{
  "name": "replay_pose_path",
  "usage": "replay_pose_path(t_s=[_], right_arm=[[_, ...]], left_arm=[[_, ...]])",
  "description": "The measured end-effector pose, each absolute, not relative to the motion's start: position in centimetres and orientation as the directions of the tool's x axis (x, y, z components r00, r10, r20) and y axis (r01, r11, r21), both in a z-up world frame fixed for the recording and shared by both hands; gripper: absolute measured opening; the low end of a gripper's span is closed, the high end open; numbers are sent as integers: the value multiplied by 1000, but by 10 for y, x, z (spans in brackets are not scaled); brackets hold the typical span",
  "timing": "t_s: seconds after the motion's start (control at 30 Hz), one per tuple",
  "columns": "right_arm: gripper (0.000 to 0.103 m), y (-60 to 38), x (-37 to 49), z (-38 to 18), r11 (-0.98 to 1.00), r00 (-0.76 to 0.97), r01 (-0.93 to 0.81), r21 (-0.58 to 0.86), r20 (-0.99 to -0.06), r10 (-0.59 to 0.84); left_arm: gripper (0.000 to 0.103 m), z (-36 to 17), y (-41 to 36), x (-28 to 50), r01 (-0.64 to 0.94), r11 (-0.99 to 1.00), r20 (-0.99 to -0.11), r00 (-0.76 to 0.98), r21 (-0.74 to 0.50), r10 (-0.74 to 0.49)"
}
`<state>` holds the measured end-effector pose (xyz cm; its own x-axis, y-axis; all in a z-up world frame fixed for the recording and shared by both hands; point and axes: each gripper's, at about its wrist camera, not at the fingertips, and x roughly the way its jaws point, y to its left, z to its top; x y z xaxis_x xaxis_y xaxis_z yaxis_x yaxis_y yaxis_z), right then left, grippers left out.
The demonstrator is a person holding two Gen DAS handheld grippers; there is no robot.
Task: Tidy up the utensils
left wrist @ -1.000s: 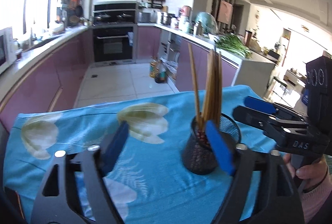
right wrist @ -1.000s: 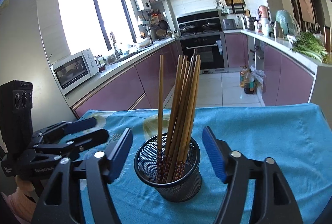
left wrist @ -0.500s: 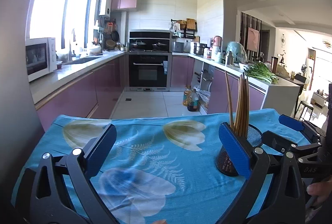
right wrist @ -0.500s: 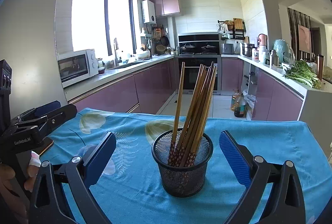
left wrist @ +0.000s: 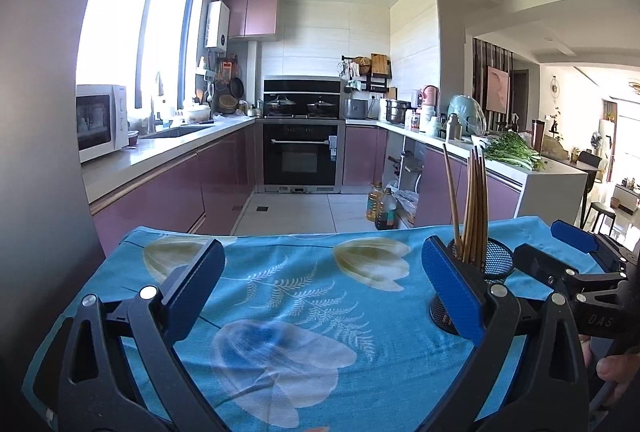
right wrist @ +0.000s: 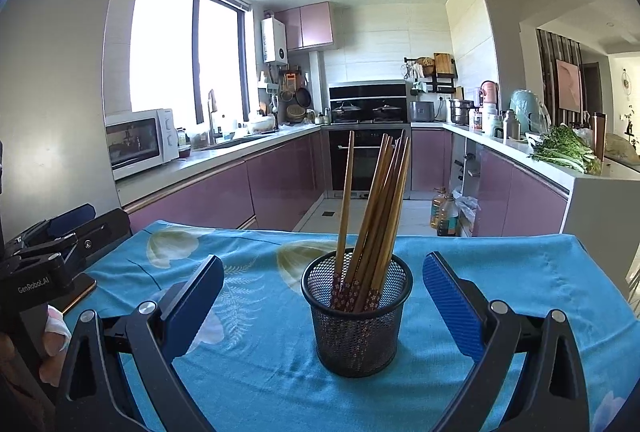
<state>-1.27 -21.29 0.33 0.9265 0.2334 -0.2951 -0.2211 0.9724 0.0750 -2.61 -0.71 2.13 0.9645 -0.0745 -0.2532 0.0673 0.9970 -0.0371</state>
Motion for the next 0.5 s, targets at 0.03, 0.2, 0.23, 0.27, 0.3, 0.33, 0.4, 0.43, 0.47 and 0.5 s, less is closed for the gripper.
replay_pose_path(t_s=[0.03, 0.2, 0.23, 0.27, 0.3, 0.33, 0.4, 0.43, 0.47, 0.5], right_arm=[[96, -212, -13, 4, 973, 927, -220, 75, -294, 233], [96, -211, -17, 4, 975, 931, -210, 78, -287, 223], [96, -210, -17, 4, 975, 932, -208, 78, -286, 221], [96, -210, -18, 4, 975, 932, -207, 78, -286, 221], [96, -210, -18, 4, 975, 933, -206, 78, -286, 220], [96, -211, -19, 5, 976, 934, -203, 78, -283, 217], [96, -210, -19, 5, 976, 935, -201, 81, -281, 216], [96, -211, -19, 5, 976, 936, -199, 83, -280, 215], [96, -212, -20, 4, 977, 937, -197, 86, -277, 214], [96, -213, -20, 4, 976, 937, -197, 88, -276, 214]], left_arm=[[97, 21, -6, -27, 63, 997, -253, 965, -37, -71], [97, 19, -4, -30, 48, 998, -248, 967, -36, -55], [97, 19, -4, -30, 44, 998, -247, 968, -33, -51], [97, 19, -5, -32, 37, 999, -242, 969, -28, -43], [97, 19, -4, -32, 34, 999, -238, 970, -26, -39], [97, 19, -4, -32, 33, 999, -237, 971, -24, -38], [97, 19, -4, -33, 26, 1000, -233, 972, -17, -29], [97, 19, -4, -33, 26, 1000, -232, 972, -15, -28], [97, 19, -4, -33, 26, 1000, -233, 972, -14, -28], [97, 19, -4, -33, 24, 1000, -232, 972, -14, -27]])
